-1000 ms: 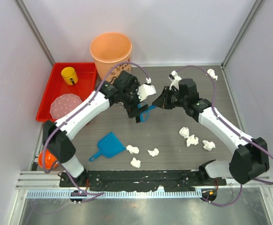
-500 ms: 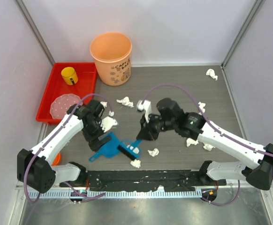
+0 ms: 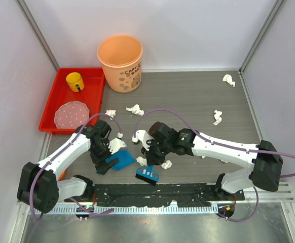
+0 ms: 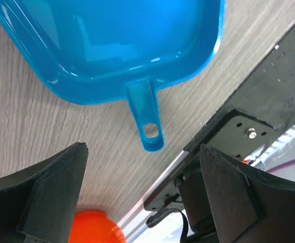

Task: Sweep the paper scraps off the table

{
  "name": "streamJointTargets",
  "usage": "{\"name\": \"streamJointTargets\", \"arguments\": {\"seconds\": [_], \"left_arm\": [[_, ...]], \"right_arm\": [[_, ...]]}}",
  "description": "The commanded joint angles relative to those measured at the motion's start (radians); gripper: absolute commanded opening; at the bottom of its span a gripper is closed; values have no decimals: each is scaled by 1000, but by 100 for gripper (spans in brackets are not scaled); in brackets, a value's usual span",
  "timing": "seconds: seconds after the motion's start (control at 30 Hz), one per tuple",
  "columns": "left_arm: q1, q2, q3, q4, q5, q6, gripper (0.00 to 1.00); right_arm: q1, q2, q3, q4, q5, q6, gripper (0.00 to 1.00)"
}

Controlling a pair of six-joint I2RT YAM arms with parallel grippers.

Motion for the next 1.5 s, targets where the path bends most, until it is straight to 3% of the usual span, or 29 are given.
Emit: {"name": "streamJointTargets", "arguments": {"seconds": [0.0, 0.1, 0.3, 0.57, 0.67, 0.73, 0.93, 1.07, 1.17, 1.47], "left_arm": [[3, 53, -32, 131, -35, -36, 94], [3, 104, -49, 209, -97, -47, 92], [3, 176, -58, 266, -57, -49, 88], [-2, 210, -53, 214, -2, -23, 79], [-5, 231, -47, 206, -16, -10, 63], [-6, 243, -41, 202, -33, -1, 54], [-6, 208, 15, 199, -41, 20, 0], [-31, 228, 104, 121, -31, 16, 0], [-90, 280, 141, 117, -99, -1, 0], [-193, 484, 250, 154, -226, -52, 0]], "right_arm": [[-3, 37, 30, 34, 247, -25, 1], [-22, 39, 50, 41, 326, -3, 1], [-91, -7, 50, 44, 475, 75, 1], [-115, -142, 78, 48, 338, 175, 1], [-117, -182, 125, -12, 381, 222, 1], [-120, -199, 147, -52, 505, 262, 1], [-213, -198, 187, -245, 757, 398, 1], [-236, -190, 148, -317, 876, 512, 1], [-236, -161, 132, -359, 932, 576, 1], [-235, -93, 7, -56, 704, 636, 1]]}}
